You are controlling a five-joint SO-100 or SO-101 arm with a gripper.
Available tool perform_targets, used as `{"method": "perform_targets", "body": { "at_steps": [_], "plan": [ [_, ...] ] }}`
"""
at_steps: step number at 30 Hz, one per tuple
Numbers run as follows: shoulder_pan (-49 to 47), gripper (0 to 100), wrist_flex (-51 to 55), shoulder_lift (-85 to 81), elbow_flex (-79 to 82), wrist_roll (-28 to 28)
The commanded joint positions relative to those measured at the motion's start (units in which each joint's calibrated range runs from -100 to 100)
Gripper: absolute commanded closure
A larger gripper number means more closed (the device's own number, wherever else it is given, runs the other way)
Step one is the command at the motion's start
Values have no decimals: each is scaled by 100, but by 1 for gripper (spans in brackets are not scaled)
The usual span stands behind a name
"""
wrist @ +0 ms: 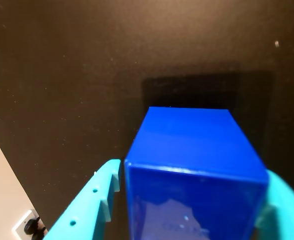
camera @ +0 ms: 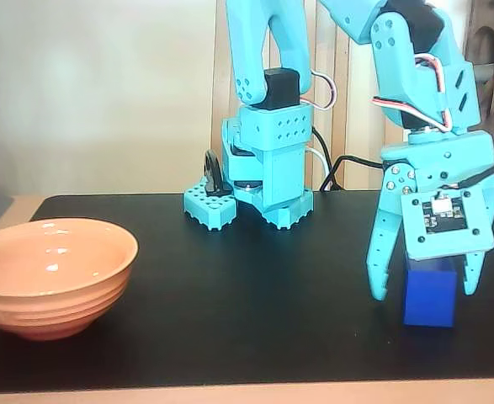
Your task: Place the blue cube in the orange bowl.
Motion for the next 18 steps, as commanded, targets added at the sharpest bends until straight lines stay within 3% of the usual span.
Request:
{"method": "perform_targets", "body": {
  "at_steps": [1,18],
  "plan": [
    [120,83,-174,-24,-573,13],
    [110,87,-174,-33,-573,13]
  ]
}}
